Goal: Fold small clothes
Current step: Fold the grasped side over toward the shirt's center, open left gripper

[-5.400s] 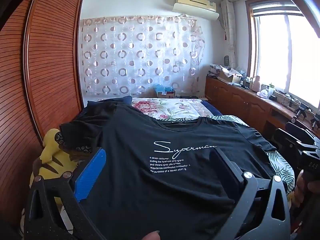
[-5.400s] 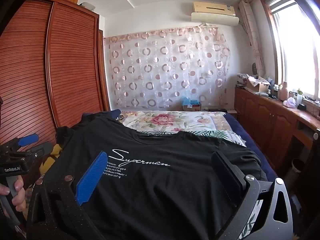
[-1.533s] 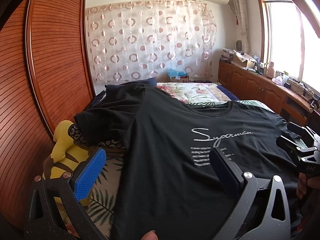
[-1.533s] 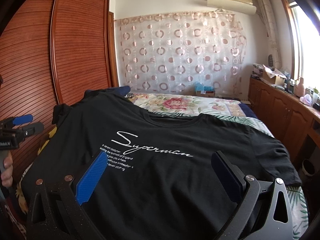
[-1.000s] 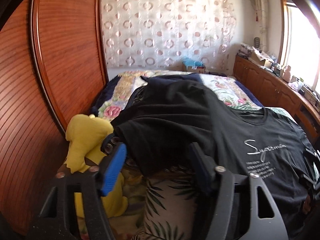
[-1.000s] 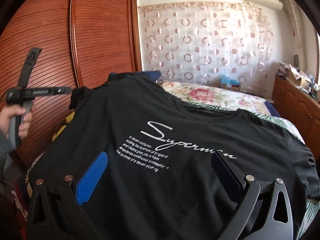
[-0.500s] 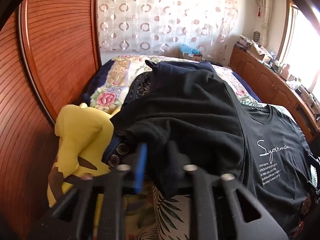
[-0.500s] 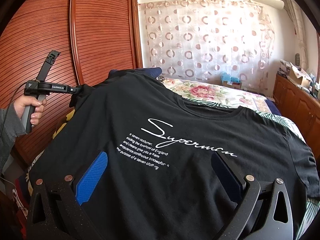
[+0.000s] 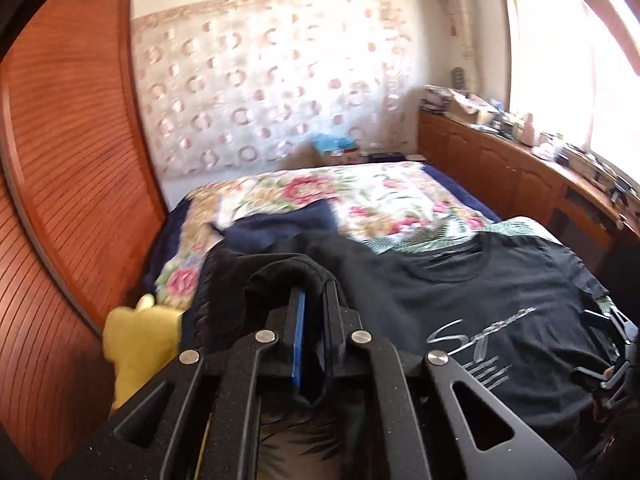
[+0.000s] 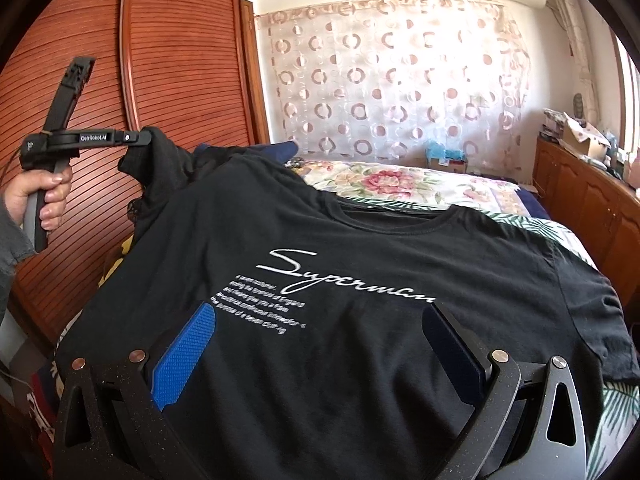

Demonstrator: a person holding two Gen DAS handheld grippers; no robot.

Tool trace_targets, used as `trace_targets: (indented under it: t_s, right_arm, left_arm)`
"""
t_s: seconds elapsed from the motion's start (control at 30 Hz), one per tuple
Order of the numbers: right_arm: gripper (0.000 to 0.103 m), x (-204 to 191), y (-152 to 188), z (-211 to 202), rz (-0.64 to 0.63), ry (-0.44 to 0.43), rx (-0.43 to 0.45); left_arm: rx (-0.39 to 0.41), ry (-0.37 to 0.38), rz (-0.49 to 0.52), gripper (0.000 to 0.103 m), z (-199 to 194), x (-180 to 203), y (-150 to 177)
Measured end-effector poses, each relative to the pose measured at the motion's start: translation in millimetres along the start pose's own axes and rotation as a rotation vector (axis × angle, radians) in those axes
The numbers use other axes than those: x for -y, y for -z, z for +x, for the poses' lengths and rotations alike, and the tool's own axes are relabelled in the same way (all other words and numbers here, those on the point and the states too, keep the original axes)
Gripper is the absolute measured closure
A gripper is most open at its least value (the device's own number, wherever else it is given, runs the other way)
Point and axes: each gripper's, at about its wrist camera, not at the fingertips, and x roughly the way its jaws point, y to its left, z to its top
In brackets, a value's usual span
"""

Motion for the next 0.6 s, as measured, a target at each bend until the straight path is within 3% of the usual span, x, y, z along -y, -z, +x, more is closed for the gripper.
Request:
trace_targets:
  t_s: [0.2, 0.37, 0.6]
  right_arm:
    - [0.0, 1, 2, -2, 0.03, 0.025, 0.01]
    - [0.0, -11, 6, -1, 0.029, 0.032, -0.002]
    - [0.0, -23, 4, 8, 0.031, 0.02, 0.002]
  left_arm:
    - [-0.017, -0.034, 0.105, 0.095, 7, 39, -15]
    - [-0.053, -0.111, 0.053, 0.094, 3, 11, -8]
    - [-0.08, -0.156, 0.017, 0.094, -20, -24, 21]
